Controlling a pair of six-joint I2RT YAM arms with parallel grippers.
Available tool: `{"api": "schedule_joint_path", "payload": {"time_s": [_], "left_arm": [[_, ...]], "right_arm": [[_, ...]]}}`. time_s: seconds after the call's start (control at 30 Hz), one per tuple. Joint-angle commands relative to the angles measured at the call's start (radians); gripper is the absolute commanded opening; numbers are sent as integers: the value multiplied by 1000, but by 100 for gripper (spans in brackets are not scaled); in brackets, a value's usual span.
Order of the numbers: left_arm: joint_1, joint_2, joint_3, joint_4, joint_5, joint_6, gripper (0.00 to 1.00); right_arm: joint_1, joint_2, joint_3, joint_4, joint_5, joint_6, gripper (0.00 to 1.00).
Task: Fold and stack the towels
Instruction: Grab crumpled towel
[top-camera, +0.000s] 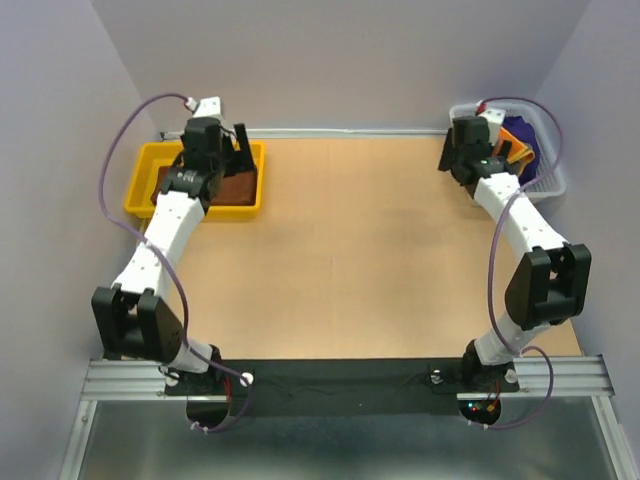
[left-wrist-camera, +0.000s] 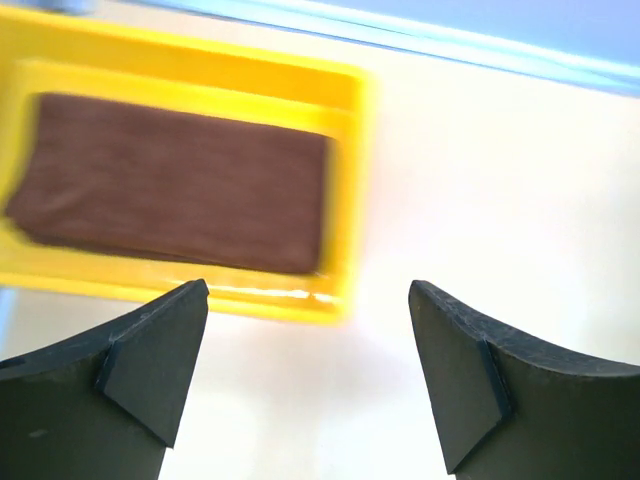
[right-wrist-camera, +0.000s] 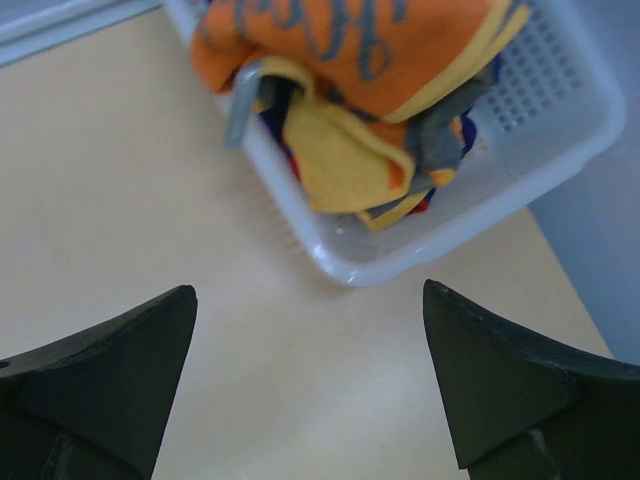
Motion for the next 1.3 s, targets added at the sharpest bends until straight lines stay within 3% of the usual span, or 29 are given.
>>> {"api": "schedule_joint_path", "payload": {"time_s": [0.0,0.27,0.53,0.73,0.83,0.9,1.0,1.1,1.27], "left_arm": [[-81,-110,-213,76,80,-4,93],[-124,-334,-526,223,97,26,93],[-124,-313,-522,211,116,33,93],[-124,-313,-522,218,132,30,93],[-124,-308,-525,219,133,31,93],[-124,-308,-525,219,129,31,93],[-124,-305,-525,219,128,30,93],[-124,-304,-523,219,132,30,93],[-124,-307,-523,219,131,28,93]], "right_arm": [[-135,56,98,93,-40,14,98],[-297,229,241,147,-178,29,94],[-406,281,198,269,-320,56,80],[-418,315,201,344,-413,-38,68],[-421,329,210,355,-441,-50,49],[-421,318,211,360,-458,-52,28],[-420,283,211,363,-469,-60,9],[-421,214,208,364,-488,-55,3],[-412,121,270,366,-626,-50,2]]}}
